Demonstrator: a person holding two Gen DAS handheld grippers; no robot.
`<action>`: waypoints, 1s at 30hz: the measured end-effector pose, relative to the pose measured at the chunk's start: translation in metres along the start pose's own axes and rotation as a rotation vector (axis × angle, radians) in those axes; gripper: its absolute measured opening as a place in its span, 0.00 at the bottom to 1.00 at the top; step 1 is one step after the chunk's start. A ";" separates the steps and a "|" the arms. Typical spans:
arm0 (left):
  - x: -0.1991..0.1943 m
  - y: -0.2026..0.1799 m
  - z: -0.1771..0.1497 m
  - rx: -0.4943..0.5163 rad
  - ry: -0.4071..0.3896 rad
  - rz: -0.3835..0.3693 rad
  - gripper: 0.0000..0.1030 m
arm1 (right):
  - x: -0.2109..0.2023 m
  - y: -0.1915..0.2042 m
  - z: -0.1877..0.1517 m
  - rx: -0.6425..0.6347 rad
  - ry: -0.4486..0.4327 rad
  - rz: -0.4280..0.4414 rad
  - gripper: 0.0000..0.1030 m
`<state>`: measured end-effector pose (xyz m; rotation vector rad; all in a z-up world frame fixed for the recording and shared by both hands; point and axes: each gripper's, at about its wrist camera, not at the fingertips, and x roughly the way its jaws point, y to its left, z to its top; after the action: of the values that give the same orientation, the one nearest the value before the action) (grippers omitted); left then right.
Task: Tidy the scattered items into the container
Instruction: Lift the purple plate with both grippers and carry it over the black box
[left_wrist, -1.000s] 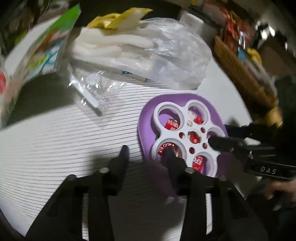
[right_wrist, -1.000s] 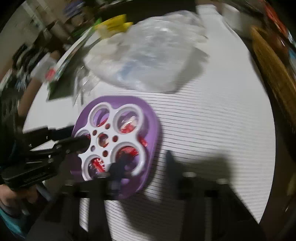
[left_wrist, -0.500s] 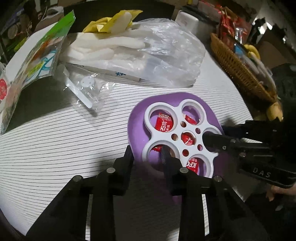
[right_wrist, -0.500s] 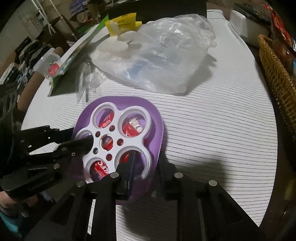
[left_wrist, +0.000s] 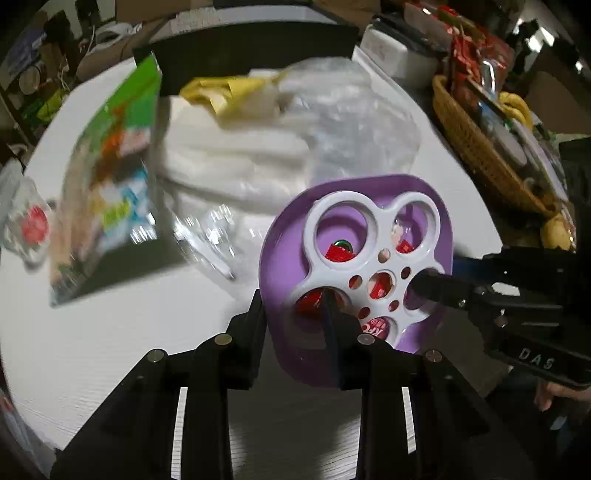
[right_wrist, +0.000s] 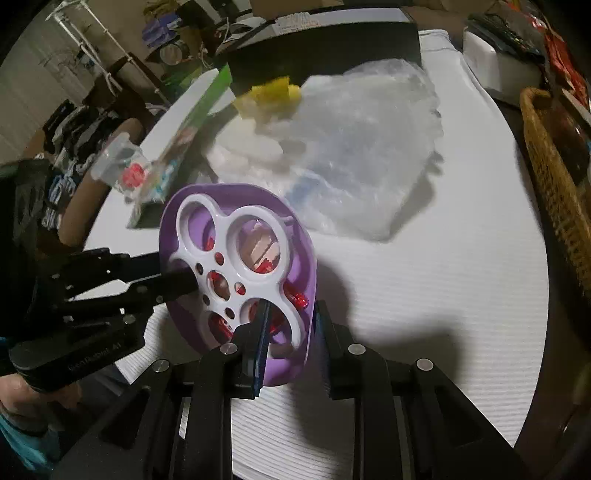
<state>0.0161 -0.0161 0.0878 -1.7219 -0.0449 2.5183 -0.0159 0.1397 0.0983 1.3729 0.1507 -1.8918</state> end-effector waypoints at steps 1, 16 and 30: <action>-0.004 0.002 0.008 0.001 0.003 0.007 0.26 | -0.002 0.001 0.007 0.006 0.000 0.006 0.23; -0.055 0.054 0.188 -0.018 -0.037 0.039 0.26 | -0.045 0.009 0.190 0.008 -0.056 0.026 0.23; 0.004 0.110 0.380 -0.047 0.018 0.038 0.26 | 0.001 -0.040 0.383 0.036 -0.034 -0.014 0.23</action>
<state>-0.3457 -0.1149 0.2137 -1.7787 -0.0716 2.5487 -0.3316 -0.0279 0.2410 1.3666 0.1100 -1.9368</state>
